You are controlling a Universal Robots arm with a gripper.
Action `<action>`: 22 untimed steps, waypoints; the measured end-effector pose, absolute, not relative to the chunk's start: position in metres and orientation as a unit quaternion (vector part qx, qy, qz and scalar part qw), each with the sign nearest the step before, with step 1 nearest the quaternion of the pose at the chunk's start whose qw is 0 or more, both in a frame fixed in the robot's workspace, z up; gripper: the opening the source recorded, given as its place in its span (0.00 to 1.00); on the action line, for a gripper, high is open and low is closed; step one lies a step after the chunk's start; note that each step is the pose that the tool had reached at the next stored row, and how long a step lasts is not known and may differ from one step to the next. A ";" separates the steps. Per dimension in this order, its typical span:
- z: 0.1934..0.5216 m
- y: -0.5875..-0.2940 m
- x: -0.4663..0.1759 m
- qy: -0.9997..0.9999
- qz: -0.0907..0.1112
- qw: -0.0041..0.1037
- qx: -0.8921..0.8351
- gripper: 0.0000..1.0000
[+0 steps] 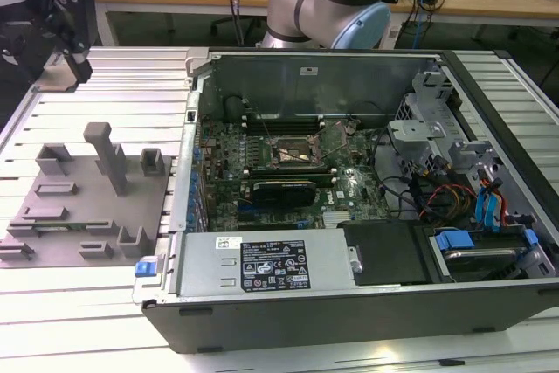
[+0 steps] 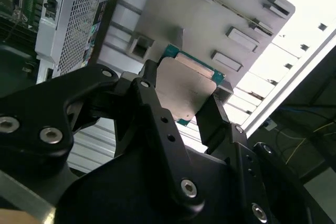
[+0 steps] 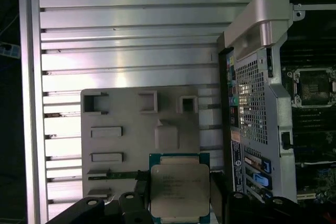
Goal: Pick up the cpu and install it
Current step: 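Pick up the cpu and move it towards the insertion slot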
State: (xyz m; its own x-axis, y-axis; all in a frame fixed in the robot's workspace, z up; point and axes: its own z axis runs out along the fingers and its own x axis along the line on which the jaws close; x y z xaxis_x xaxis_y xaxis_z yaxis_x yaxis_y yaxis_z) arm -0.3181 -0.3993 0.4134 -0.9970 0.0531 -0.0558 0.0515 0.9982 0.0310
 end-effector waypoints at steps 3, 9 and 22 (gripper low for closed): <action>0.413 -0.399 -0.310 0.999 0.015 0.028 0.026 0.55; 0.413 -0.399 -0.295 0.999 0.015 0.028 0.026 0.55; 0.413 -0.399 -0.253 0.999 0.015 0.028 0.026 0.55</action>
State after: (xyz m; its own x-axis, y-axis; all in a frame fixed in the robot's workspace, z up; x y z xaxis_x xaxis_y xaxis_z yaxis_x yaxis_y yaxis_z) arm -0.2532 -0.3993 0.4133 -0.9970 0.0531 -0.0558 0.0515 0.9982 0.0312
